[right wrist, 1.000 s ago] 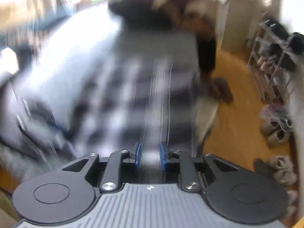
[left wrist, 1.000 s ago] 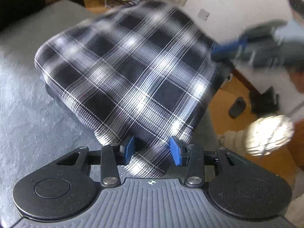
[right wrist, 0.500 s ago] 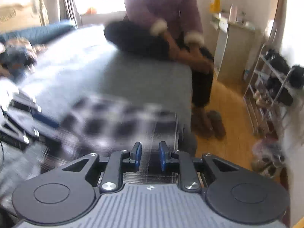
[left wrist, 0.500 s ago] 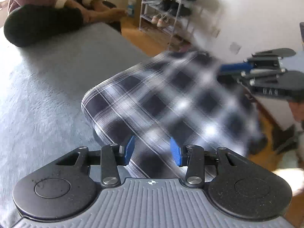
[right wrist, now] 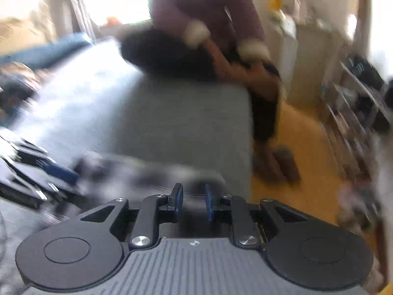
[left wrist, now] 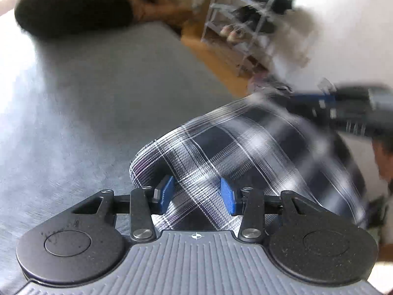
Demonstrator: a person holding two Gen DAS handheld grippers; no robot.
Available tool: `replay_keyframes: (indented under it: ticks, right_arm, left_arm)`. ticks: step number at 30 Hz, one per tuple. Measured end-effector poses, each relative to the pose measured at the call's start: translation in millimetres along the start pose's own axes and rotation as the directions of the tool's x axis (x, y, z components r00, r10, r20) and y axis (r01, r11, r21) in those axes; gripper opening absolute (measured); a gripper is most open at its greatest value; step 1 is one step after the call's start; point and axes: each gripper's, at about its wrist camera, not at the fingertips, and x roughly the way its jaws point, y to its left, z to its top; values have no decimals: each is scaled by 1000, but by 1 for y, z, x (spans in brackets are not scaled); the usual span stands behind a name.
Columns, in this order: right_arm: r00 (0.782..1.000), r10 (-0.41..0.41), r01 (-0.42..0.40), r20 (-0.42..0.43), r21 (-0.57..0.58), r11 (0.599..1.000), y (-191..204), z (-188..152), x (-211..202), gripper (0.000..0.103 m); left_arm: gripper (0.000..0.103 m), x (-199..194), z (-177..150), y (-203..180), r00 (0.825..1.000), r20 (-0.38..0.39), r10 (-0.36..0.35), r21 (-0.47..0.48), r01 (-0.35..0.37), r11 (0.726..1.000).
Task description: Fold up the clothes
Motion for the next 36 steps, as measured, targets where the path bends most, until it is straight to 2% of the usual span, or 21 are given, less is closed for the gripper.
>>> replay_keyframes:
  ticks: [2,3,5,7,9,11,14,19,24,25,26,27,29,31,32,34,36]
  right_arm:
    - [999,-42,41,2,32,999,-3,1,-8,23]
    - [999,-27,25,36,48,999,-1,1,-24,23]
    - [994,35,-35,102,0,999,13,-1,-59,23]
    - [981,165,-159,103,-63,985,41,-7,-84,23]
    - [954,295,-282,58,-167,945,86,-17,-87,23]
    - [913,407,-394,-3,-260,882,130,-29,-90,22]
    - [901,407,-433,-148,-331,838,179,-61,-65,22]
    - [940,310,-339,-142,-294,894,155,-59,-95,21]
    - [968,209,-239,-140,-255,937,131,-58,-125,21]
    - [974,184,-213,-135,-244,946,125,-56,-131,21]
    - [986,132,-150,-101,-210,966,116,-50,-131,21]
    - [992,75,-93,-106,-171,981,105,-51,-125,21]
    - [991,-36,24,-132,-93,995,82,-56,-113,22]
    - [958,-107,106,-267,-19,994,61,-80,-102,22]
    - [949,-117,131,-292,31,991,55,-88,-110,22]
    - [944,-145,192,-298,134,972,48,-89,-139,22]
    - [947,-169,234,-273,223,946,49,-86,-173,22]
  left_arm:
    - [43,3,2,6,1000,-10,-20,-33,20,999]
    - [43,1,2,6,999,-12,-33,-43,33,999]
    - [43,-9,-5,7,998,-16,-64,-66,63,996]
    - [43,-11,-17,13,996,-19,-90,-91,88,992]
    - [43,-6,-23,19,994,-20,-109,-113,106,988]
    - [43,0,-24,22,993,-21,-116,-119,113,986]
    - [43,3,-23,22,993,-21,-114,-104,111,988]
    - [43,4,-25,26,989,-17,-147,-107,144,984]
    - [43,3,-26,31,985,5,-171,-142,170,975]
    - [43,2,-26,31,984,8,-176,-146,176,974]
    - [43,2,-27,31,984,10,-179,-145,178,973]
    - [43,1,-28,32,983,12,-181,-143,181,973]
    - [43,1,-29,31,983,14,-184,-140,184,973]
    - [43,-5,-28,30,983,11,-181,-138,181,974]
    - [43,-9,-28,29,984,8,-178,-137,178,974]
    - [43,-17,-27,27,985,4,-173,-134,172,976]
    - [44,-33,-27,24,986,5,-168,-136,167,977]
